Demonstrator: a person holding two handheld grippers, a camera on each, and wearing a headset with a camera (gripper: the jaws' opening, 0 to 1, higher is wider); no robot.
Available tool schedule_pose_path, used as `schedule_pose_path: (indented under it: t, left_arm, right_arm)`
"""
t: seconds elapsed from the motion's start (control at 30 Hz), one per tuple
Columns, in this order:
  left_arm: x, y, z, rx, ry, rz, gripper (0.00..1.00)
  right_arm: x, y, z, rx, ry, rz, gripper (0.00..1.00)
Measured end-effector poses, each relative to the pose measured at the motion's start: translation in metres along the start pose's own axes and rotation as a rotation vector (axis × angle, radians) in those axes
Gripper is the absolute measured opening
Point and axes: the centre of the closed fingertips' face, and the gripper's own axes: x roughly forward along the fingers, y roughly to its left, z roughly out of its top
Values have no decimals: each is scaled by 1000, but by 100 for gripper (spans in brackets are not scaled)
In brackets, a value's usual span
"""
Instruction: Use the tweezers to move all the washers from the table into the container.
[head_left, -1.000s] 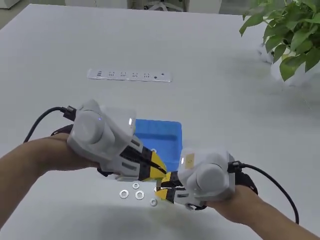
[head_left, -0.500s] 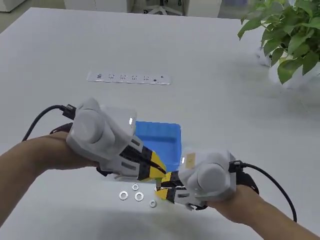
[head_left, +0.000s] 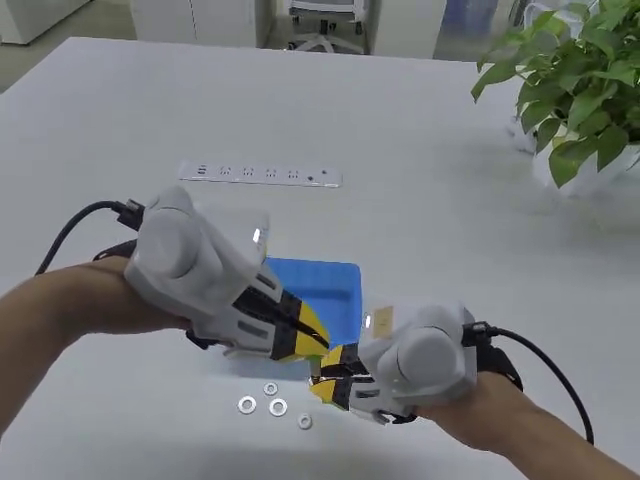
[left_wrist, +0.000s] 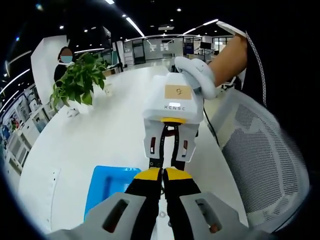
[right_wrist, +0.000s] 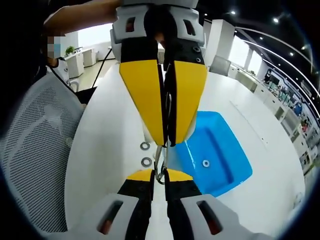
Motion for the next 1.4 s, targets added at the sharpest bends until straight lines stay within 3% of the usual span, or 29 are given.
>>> schedule_pose_path:
  t: [0.47, 0.87, 1.4]
  left_arm:
    - [-17, 20, 16, 37, -4, 35, 5]
    - [-24, 43, 20, 57, -4, 64, 6]
    - [-9, 73, 2, 49, 9, 75, 6]
  right_arm:
    - [-7, -26, 21, -44, -13, -36, 10]
    - [-5, -54, 33, -73, -20, -53, 10]
    - [13, -83, 17, -35, -12, -56, 10]
